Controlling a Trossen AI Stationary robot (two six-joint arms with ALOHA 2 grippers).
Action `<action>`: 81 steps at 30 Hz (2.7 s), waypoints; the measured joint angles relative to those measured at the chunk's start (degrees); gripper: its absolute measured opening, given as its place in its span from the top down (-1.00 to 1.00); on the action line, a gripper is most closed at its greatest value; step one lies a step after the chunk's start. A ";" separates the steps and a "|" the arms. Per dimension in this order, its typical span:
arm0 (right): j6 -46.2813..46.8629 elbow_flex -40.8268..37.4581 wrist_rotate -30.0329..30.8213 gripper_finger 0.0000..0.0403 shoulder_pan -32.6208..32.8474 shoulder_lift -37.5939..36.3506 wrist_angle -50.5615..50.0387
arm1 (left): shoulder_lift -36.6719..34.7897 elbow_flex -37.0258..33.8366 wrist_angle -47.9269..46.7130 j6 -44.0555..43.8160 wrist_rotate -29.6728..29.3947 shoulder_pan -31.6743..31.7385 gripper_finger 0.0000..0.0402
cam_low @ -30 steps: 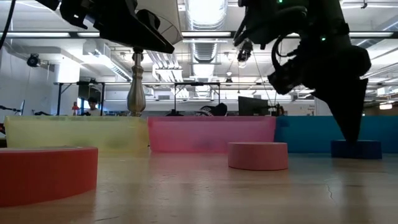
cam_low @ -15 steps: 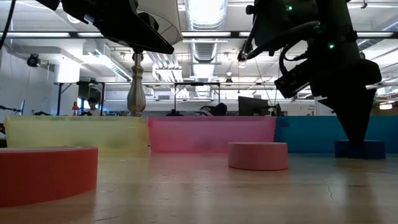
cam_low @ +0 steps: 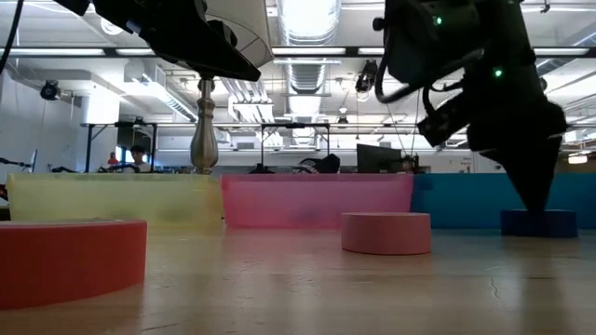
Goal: Pick and place Stapler, Stapler remover, tape
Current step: Put the blue tape into the blue bin
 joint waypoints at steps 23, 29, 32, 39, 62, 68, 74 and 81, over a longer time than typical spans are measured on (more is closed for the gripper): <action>3.44 -5.54 -0.30 0.29 0.01 0.08 8.02 | 0.02 0.00 -0.02 0.26 0.00 0.00 0.14; 2.27 -2.26 0.46 0.56 -0.07 0.15 8.25 | 0.02 -0.02 -0.02 0.31 0.00 0.00 0.14; 1.49 -0.76 0.44 0.72 0.03 0.15 8.22 | 0.02 -0.02 -0.02 0.32 -0.02 0.00 0.14; 0.06 5.17 -0.25 0.85 0.43 -0.02 7.90 | 0.02 -0.04 -0.02 0.35 -0.02 0.00 0.14; -8.59 21.77 21.27 0.77 -3.94 -0.46 -19.09 | 0.02 -0.98 0.20 -3.11 -0.02 0.02 0.14; -15.28 19.00 21.24 0.77 -12.55 -0.46 -18.86 | 0.02 -0.98 0.44 -5.47 -0.02 0.01 0.14; -19.10 13.14 20.28 0.77 -21.09 -0.48 -15.22 | 0.02 -0.98 0.46 -6.83 -0.02 -0.04 0.14; -28.45 6.04 13.00 0.76 -26.79 -0.48 -1.33 | 0.02 -0.98 0.44 -8.82 -0.02 -0.07 0.14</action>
